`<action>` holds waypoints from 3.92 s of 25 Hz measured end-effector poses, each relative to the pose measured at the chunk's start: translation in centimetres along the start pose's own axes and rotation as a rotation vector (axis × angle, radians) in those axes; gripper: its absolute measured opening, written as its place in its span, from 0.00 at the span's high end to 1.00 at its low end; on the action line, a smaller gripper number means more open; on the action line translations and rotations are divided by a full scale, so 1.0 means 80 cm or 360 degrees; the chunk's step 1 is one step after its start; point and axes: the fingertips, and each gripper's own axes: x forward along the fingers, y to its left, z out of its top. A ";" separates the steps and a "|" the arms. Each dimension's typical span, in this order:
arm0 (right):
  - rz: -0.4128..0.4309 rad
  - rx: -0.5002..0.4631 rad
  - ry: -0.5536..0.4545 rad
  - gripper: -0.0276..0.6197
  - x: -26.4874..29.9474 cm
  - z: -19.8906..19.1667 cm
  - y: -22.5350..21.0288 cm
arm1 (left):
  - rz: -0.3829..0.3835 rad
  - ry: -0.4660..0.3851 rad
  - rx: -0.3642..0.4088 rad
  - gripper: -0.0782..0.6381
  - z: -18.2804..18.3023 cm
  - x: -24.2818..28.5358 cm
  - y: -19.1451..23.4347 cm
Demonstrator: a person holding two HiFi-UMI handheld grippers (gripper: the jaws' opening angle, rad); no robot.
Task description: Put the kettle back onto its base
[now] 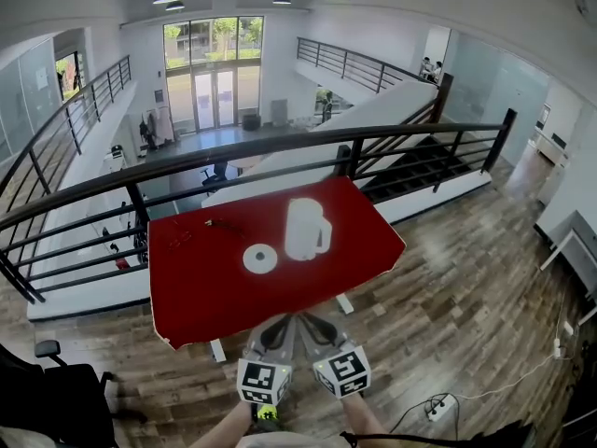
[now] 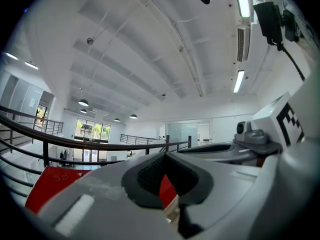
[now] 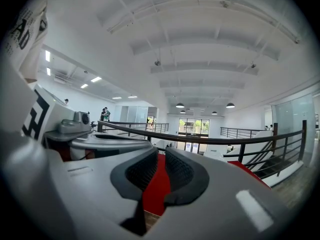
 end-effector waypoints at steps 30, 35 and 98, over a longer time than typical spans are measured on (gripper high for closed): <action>0.0085 -0.0003 -0.0007 0.90 0.164 0.008 -0.144 | 0.0138 0.0015 0.0021 0.88 0.002 0.188 0.114; 0.0163 -0.0013 -0.0010 0.90 0.168 0.004 -0.171 | 0.0211 0.0020 0.0040 0.88 -0.003 0.215 0.109; -0.0376 0.0013 0.0428 0.63 0.353 -0.194 -0.457 | 0.0044 0.0179 -0.0078 0.87 -0.184 0.519 0.192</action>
